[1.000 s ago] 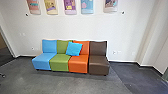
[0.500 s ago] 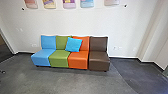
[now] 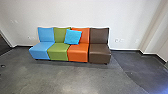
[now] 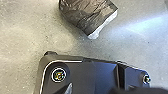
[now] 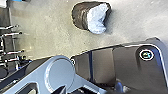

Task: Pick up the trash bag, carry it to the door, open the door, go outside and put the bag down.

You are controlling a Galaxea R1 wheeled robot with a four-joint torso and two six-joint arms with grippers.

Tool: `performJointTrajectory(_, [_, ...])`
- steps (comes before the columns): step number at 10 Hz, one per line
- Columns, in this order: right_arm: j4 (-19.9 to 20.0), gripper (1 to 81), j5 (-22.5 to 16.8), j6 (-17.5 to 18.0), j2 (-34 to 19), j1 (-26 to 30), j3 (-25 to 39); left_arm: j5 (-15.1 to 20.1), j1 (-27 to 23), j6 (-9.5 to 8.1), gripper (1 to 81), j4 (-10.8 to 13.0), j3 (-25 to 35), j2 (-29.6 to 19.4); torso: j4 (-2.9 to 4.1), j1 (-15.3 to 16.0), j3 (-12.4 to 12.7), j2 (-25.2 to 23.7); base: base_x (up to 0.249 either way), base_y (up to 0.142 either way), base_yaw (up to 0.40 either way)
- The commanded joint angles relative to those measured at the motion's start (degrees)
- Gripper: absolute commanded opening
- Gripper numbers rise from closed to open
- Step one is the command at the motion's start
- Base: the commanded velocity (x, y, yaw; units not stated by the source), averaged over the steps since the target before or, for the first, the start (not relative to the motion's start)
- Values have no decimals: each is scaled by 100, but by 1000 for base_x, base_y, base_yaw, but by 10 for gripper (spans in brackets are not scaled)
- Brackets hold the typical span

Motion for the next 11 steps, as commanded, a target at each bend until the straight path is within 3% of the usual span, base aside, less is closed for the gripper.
performJointTrajectory(1, [53, 811, -397, 74, -365, 373, 203, 326, -400, -5, 811, -77, -35, -97, 0, 358, -524, -555, 0, 0, 0])
performJointTrajectory(3, [80, 811, -494, 127, -435, 531, 220, 335, -479, -23, 811, -235, -255, 26, 0, 629, -927, -981, 0, 0, 0])
performJointTrajectory(4, [88, 811, -616, 153, -514, 645, 272, 457, -558, -23, 811, -357, -307, 69, 0, 754, -726, -1178, 0, 0, 0])
performJointTrajectory(7, [71, 811, -634, 153, -558, 689, 379, 493, -743, -23, 811, -727, -307, 61, 0, 1082, -894, -1681, 0, 0, 0])
performJointTrajectory(9, [71, 811, -625, 179, -550, 645, 361, 493, -804, -23, 811, -1305, -307, 61, 0, 1340, -929, -2094, 0, 0, 0])
performJointTrajectory(11, [97, 811, -634, 250, -550, 645, 317, 493, -857, -23, 811, -1387, -307, 51, 0, 1589, -932, -2492, 0, 0, 0])
